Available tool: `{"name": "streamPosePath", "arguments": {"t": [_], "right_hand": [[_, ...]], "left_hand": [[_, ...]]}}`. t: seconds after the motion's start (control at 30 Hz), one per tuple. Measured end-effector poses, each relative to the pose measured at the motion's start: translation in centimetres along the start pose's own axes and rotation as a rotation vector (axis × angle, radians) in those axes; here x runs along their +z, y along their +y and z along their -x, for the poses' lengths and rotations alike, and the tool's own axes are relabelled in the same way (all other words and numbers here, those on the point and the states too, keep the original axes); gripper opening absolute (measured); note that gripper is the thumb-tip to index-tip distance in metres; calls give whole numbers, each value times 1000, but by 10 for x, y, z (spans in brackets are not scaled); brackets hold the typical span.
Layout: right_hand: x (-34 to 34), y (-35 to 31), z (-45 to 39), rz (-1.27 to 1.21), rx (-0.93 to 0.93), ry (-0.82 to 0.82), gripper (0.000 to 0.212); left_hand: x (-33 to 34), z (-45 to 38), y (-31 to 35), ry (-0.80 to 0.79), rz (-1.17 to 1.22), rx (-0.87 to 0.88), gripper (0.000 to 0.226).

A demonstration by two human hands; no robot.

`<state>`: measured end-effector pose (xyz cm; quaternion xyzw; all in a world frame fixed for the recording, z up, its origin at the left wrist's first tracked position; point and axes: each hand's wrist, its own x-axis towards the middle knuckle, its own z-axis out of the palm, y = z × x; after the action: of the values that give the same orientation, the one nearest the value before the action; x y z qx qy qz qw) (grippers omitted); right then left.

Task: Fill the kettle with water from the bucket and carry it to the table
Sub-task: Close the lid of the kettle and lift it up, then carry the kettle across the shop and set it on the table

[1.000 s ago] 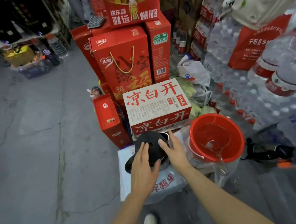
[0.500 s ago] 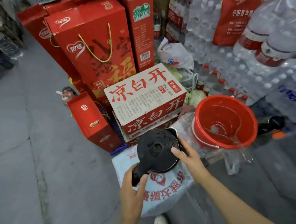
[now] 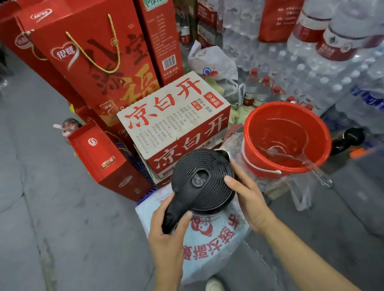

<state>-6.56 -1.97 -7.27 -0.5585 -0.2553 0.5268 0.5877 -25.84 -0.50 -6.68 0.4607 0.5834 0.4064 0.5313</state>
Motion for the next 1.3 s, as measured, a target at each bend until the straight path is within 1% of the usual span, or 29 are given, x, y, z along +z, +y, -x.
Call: {"name": "streamPosePath", "arguments": {"t": [0.1, 0.13, 0.2, 0.27, 0.37, 0.47, 0.5, 0.57, 0.63, 0.73, 0.8, 0.9, 1.03, 1.1, 1.3], "right_hand": [[-6, -18, 18, -33, -20, 27, 74], [-9, -27, 25, -27, -37, 41, 75], [-18, -46, 38, -24, -75, 67, 65], [-30, -66, 54, -15, -106, 68, 63], [-49, -98, 76, 52, -172, 86, 79], [-65, -134, 98, 158, -244, 118, 109], [-71, -146, 106, 183, -265, 136, 115], [-81, -169, 124, 186, -306, 187, 116], [-90, -190, 145, 172, -352, 252, 115], [-108, -213, 179, 96, -408, 341, 112], [-120, -221, 200, 110, -431, 404, 112], [-138, -230, 237, 102, -446, 530, 114], [-155, -237, 286, 115, -462, 701, 121], [-160, -234, 313, 113, -472, 799, 120], [-159, -212, 400, 45, -493, 1106, 123]], "left_hand": [[5, 5, 20, -52, 11, 32, 50], [8, 8, 30, -75, 20, 43, 48], [12, 11, 52, -134, 28, 81, 47], [19, 15, 79, -193, 39, 125, 46], [35, 23, 124, -278, 41, 182, 43], [56, 37, 168, -343, 63, 235, 41], [63, 43, 181, -359, 64, 251, 40], [78, 57, 204, -398, 73, 277, 46], [94, 72, 224, -456, 95, 286, 49], [121, 100, 253, -573, 101, 305, 44], [137, 115, 268, -650, 88, 343, 41], [162, 140, 284, -772, 60, 371, 42], [193, 173, 288, -937, 67, 315, 40], [206, 191, 287, -1024, 50, 292, 41], [235, 260, 278, -1332, 28, 242, 41]]}}
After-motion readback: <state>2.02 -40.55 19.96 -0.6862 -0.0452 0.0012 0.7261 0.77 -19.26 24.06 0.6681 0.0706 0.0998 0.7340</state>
